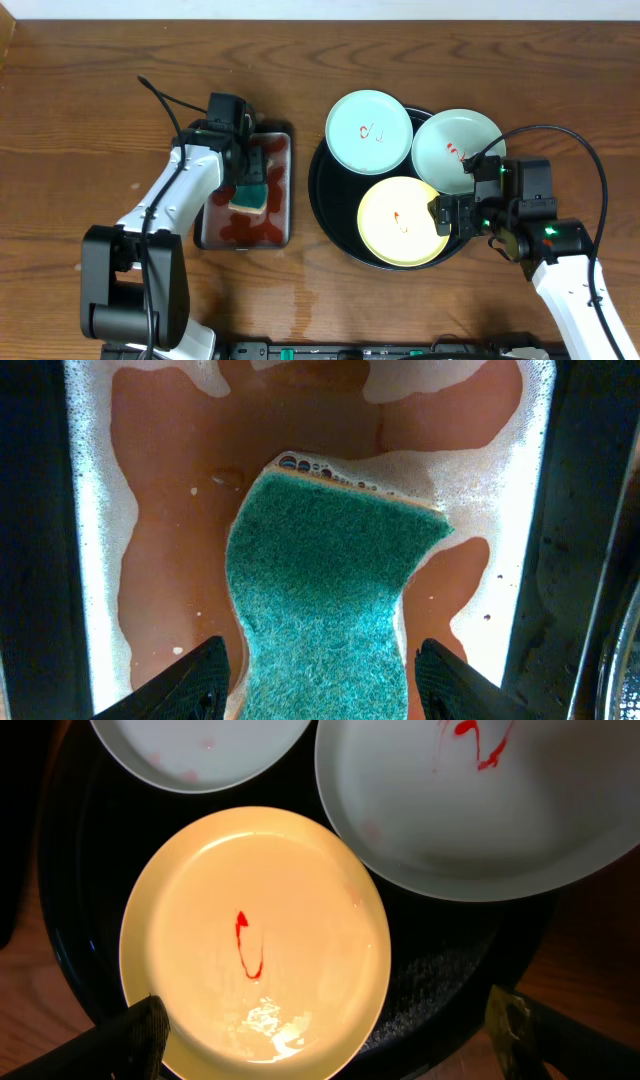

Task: Clean dirty plates on tray and stack at the side
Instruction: 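Lower left gripper and grasp the green sponge in the water, then dip and rub the green sponge in the soapy water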

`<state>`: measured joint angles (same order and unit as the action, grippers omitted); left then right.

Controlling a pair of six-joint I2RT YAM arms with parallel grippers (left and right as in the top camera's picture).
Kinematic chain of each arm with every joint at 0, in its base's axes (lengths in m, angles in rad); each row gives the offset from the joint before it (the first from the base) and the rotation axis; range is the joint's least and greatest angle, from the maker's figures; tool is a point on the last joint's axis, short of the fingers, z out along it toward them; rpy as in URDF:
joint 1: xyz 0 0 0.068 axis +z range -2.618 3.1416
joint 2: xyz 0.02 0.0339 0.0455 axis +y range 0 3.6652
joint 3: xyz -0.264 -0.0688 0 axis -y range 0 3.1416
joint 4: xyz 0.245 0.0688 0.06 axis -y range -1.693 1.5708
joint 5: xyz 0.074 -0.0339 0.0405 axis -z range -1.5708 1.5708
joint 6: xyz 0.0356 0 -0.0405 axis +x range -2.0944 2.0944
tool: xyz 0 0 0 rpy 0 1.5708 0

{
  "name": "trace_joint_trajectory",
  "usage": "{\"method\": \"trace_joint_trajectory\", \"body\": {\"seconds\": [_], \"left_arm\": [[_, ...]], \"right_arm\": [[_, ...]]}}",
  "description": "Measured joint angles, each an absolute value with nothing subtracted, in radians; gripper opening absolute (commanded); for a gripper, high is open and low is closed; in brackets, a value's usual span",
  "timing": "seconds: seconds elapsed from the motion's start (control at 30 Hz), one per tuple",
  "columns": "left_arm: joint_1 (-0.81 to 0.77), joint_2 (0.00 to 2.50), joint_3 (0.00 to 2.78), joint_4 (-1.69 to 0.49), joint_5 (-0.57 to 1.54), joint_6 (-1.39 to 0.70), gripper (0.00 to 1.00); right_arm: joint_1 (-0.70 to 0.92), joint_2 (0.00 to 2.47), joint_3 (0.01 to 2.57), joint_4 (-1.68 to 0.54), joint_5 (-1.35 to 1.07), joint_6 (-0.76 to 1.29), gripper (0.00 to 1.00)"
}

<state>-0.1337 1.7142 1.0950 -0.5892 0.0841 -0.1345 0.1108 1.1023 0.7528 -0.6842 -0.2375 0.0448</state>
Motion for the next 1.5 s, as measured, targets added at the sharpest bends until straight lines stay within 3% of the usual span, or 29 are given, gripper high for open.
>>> {"method": "trace_joint_trajectory", "body": {"seconds": [0.23, 0.53, 0.8, 0.83, 0.9, 0.93, 1.17, 1.27, 1.5], "left_arm": [[-0.134, 1.745, 1.052, -0.555, 0.095, -0.152, 0.54], [-0.134, 1.795, 1.051, -0.532, 0.099, -0.184, 0.32], [-0.134, 1.813, 1.053, -0.527, 0.102, -0.184, 0.29], [-0.134, 1.813, 1.053, -0.527, 0.102, -0.184, 0.29], [-0.134, 1.813, 1.053, -0.527, 0.102, -0.183, 0.48], [-0.134, 1.814, 1.053, -0.527, 0.102, -0.181, 0.50], [-0.135, 1.821, 1.055, -0.534, 0.102, -0.186, 0.52], [-0.135, 1.792, 1.055, -0.550, 0.102, -0.187, 0.62], [-0.135, 1.623, 1.054, -0.558, 0.102, -0.186, 0.63]], "right_arm": [[0.111, 1.102, 0.753, -0.684, -0.237, 0.045, 0.99], [0.111, 1.102, 0.753, -0.684, -0.237, 0.045, 0.99], [0.111, 1.102, 0.753, -0.684, -0.236, 0.045, 0.99], [0.111, 1.102, 0.753, -0.684, -0.236, 0.044, 0.99], [0.111, 1.102, 0.753, -0.684, -0.236, 0.044, 0.99], [0.111, 1.102, 0.753, -0.684, -0.236, 0.044, 0.99], [0.111, 1.102, 0.753, -0.684, -0.236, 0.044, 0.99], [0.111, 1.102, 0.753, -0.684, -0.236, 0.044, 0.99], [0.111, 1.102, 0.753, -0.684, -0.236, 0.044, 0.99]]}}
